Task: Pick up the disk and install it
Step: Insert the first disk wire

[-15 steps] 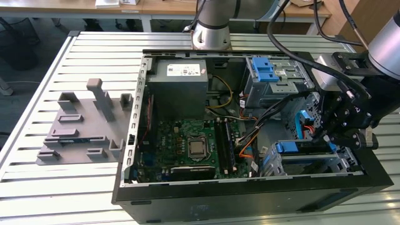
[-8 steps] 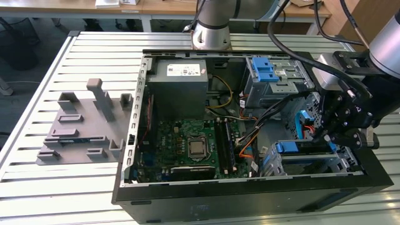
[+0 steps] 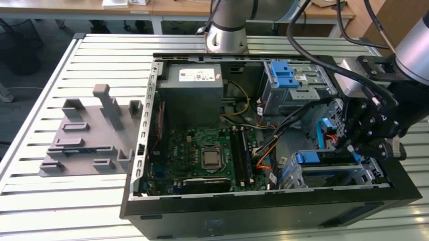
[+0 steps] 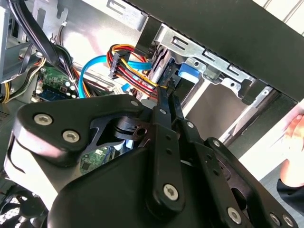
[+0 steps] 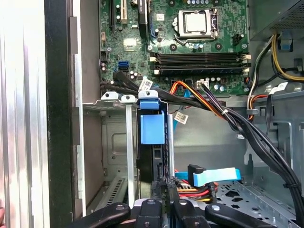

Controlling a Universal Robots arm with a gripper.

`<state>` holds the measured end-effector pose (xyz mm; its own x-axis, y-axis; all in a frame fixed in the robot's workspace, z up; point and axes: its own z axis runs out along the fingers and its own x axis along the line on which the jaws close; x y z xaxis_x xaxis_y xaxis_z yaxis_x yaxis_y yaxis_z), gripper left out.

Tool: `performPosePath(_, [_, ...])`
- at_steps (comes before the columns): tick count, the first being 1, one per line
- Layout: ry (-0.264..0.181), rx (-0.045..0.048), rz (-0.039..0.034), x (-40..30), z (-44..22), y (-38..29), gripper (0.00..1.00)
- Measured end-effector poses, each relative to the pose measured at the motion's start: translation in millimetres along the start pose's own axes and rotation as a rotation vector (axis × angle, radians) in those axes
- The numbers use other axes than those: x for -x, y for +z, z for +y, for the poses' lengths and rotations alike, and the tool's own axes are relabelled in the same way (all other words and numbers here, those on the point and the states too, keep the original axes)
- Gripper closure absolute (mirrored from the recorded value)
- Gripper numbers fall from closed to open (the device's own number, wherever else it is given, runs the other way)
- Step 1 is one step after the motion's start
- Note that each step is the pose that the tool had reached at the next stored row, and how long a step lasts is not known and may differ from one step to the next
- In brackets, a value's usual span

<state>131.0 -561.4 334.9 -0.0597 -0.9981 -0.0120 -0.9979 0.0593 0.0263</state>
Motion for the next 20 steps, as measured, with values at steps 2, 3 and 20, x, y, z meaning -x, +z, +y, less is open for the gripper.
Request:
performPosePath(2, [0.0,0.0,0.0,0.0,0.0,0.6,0.84])
performPosePath(3, [0.0,0.0001,-0.0009,0.0,0.0,1.4,0.84])
performPosePath(20, [0.0,0.0003,-0.0007,-0.1,-0.2,5.6,0.76])
